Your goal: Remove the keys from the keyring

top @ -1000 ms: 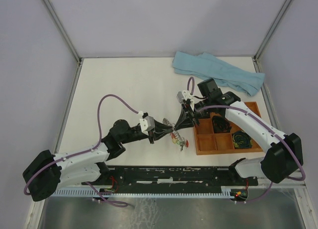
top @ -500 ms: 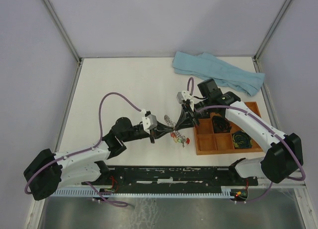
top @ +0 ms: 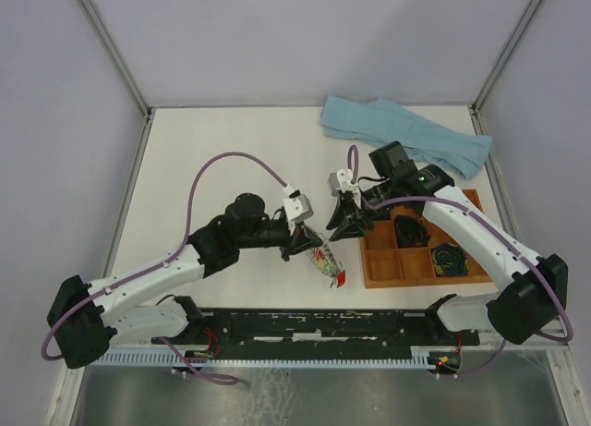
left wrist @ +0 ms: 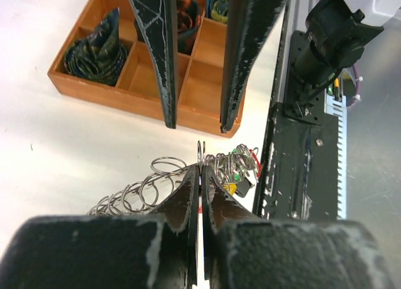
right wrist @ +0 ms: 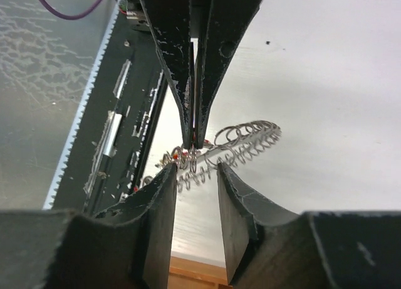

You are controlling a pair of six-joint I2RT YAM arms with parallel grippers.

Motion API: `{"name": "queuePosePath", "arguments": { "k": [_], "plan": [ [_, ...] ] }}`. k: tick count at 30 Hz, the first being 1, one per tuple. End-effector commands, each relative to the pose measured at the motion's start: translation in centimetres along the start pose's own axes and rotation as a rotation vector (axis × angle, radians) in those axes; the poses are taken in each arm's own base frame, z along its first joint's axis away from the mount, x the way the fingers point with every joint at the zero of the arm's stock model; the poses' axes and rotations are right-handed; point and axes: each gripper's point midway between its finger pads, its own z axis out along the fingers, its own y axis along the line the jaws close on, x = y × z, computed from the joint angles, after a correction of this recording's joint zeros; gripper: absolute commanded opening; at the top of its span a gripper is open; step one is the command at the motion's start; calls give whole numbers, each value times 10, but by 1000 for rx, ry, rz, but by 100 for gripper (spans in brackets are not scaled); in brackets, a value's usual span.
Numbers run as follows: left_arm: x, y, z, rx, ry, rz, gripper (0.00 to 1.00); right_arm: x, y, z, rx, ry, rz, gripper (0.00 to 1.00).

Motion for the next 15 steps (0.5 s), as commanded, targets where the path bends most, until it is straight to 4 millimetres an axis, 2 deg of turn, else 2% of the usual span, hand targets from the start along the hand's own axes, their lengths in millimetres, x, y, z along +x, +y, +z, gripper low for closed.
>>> {"name": "queuePosePath", "arguments": {
  "k": [1,7,15],
  "plan": [
    [-14,-1,-11,-17,151,-35,3,-19,-3,-18,75,52,-129,43],
    [-20,0,-21,-36,325,-79,3,-22,3,-16,45,22,-116,51],
    [-34,9,-20,-48,429,-61,3,-32,-4,0,-9,-136,22,50]
  ]
}}
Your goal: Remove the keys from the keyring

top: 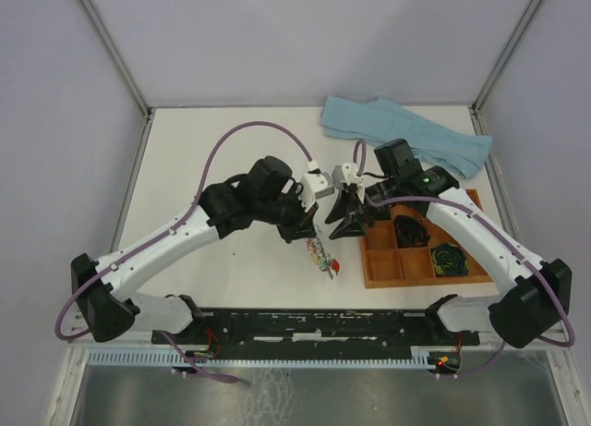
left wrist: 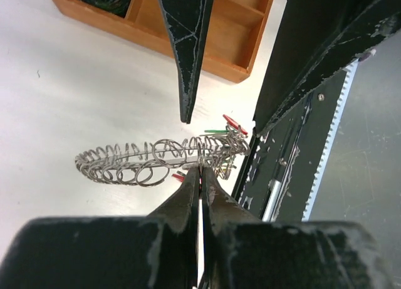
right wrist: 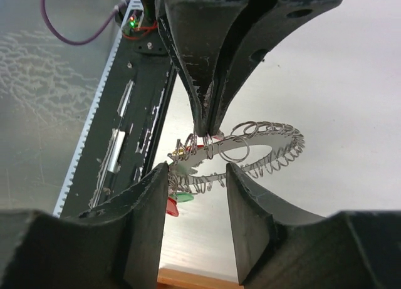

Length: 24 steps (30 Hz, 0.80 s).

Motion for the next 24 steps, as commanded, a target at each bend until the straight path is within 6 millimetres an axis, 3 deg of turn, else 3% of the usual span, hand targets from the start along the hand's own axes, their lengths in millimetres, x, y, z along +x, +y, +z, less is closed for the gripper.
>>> {"name": "queuePosePath", "arguments": {
  "k": [1,10,15,24],
  "plan": [
    [-14,-1,-11,-1,30,67,3,-16,-2,10,-50,-120,51,49],
    [-28,-1,-14,5,11,114,3,-12,-12,19,-66,-186,158,43],
    [-28,-1,-20,-5,-23,121,3,-20,-24,7,-42,-252,186,43],
    [-35,-5,-24,23,-92,128,3,-17,5,13,-153,-239,106,42]
  ]
}}
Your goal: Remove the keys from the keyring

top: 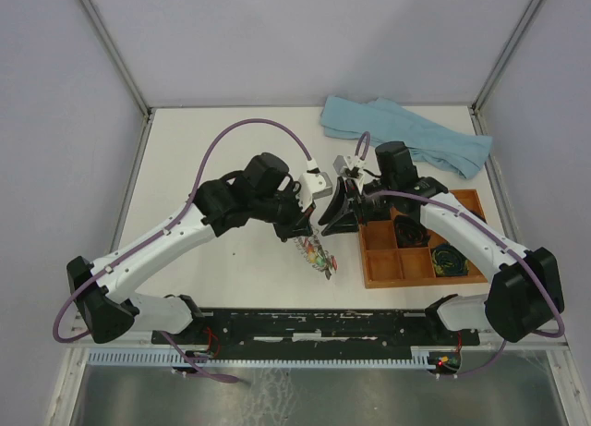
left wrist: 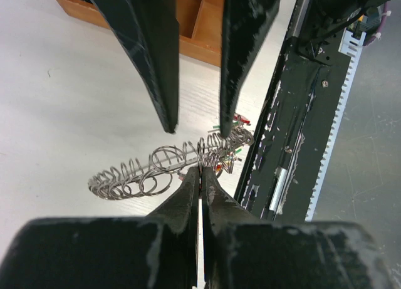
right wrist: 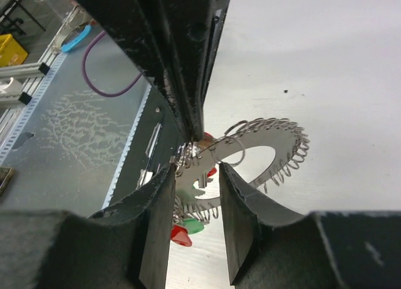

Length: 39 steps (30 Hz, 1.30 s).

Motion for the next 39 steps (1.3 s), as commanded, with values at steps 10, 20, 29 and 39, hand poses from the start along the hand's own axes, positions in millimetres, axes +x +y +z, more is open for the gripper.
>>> {"name": "queuePosePath", "arguments": {
  "k": [10,20,29,39],
  "plan": [
    [-34,-7,-10,39,-157,71,3,-7,30,9,-123,13,-146,37],
    [-34,-9,-4,65,-164,68,3,-10,14,13,-50,11,-94,28],
    [-34,-6,-5,51,-177,63,3,-11,23,11,-81,21,-122,1],
    [-47,-10,-26,17,-510,72,38,-17,33,5,-97,33,-149,1]
  ]
}}
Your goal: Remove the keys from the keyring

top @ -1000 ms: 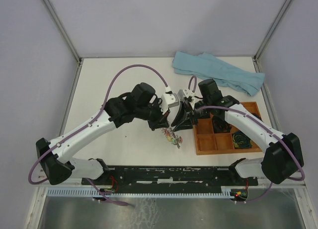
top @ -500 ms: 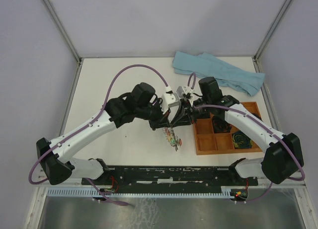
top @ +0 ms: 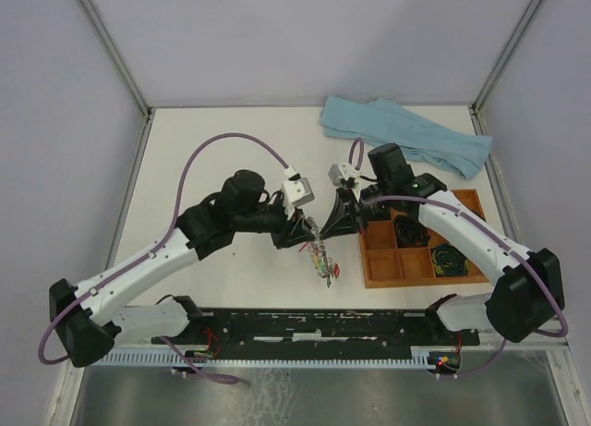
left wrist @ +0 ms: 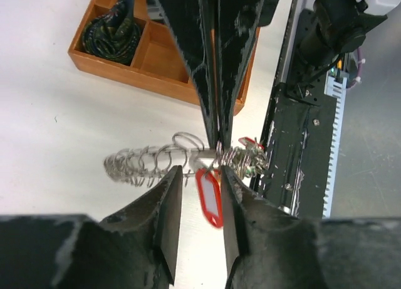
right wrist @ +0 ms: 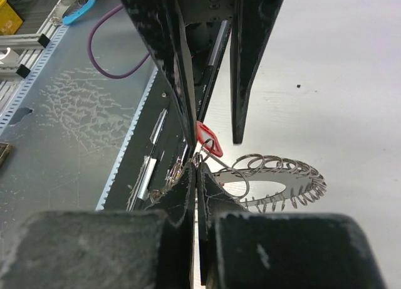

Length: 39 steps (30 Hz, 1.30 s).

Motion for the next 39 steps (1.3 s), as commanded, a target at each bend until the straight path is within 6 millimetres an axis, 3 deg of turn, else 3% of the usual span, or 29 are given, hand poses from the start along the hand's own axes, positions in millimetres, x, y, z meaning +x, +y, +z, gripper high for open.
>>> {"name": "queuePosePath", "arguments": {
  "k": [1,4,10,21,30,39],
  "plan": [
    [-52,-8,-25,-23,-380,81,42,-25,14,-4,-42,-35,-82,1],
    [-49,-13,-46,-66,-579,140,54,-25,16,-5,-50,-30,-90,1],
    [-28,-11,-62,-134,-795,229,51,-24,17,-5,-59,-27,-89,1],
    [-36,-15,-31,-26,-740,237,36,-21,14,-4,-59,-21,-79,1],
    [-26,-31,-22,77,-723,264,35,-19,13,-3,-61,-19,-70,1],
    [-18,-29,-8,98,-676,247,33,-19,13,-4,-60,-19,-73,1]
  ]
}}
